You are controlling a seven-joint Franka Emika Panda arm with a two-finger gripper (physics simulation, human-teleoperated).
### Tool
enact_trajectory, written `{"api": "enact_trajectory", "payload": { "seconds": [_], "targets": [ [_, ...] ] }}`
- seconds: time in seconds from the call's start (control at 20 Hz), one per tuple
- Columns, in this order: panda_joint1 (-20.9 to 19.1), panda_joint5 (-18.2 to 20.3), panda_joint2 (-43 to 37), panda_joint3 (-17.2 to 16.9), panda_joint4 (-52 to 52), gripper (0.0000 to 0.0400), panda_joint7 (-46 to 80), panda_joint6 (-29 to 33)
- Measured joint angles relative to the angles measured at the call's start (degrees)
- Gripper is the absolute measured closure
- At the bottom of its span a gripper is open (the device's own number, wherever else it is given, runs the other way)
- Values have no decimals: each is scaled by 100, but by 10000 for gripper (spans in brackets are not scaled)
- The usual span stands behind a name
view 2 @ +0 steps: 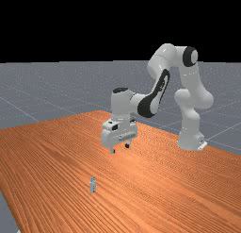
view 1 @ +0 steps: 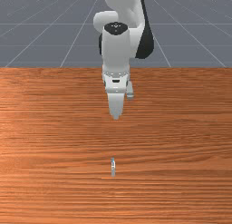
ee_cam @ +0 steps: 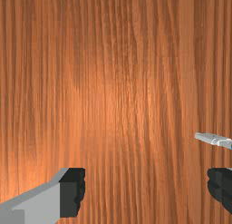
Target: Rotate the USB body for 90 degree with plug right ward
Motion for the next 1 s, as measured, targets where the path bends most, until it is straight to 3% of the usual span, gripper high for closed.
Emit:
{"api": "enact_trajectory", "payload": {
  "seconds": [0.05, 0.1, 0.15, 0.25, 0.45, 0.5, 0.6, 0.7, 0.75, 1.0],
  "targets": [
    [0, 0, 0, 0, 0, 157, 0, 0],
    [0, 0, 0, 0, 0, 252, 0, 0],
    [0, 0, 0, 0, 0, 310, 0, 0],
    [0, 0, 0, 0, 0, 367, 0, 0],
    [86, -300, 53, -146, -4, 395, 161, 53],
    [260, -835, 80, -401, 22, 397, 487, 6],
    [115, -1012, 123, -584, 66, 399, 289, 30],
    [-123, -1018, 188, -708, 144, 400, -55, 95],
    [-593, -234, 336, -389, 497, 400, -869, -389],
    [-637, -260, 1275, -429, 1111, 400, -832, -538]
  ]
}}
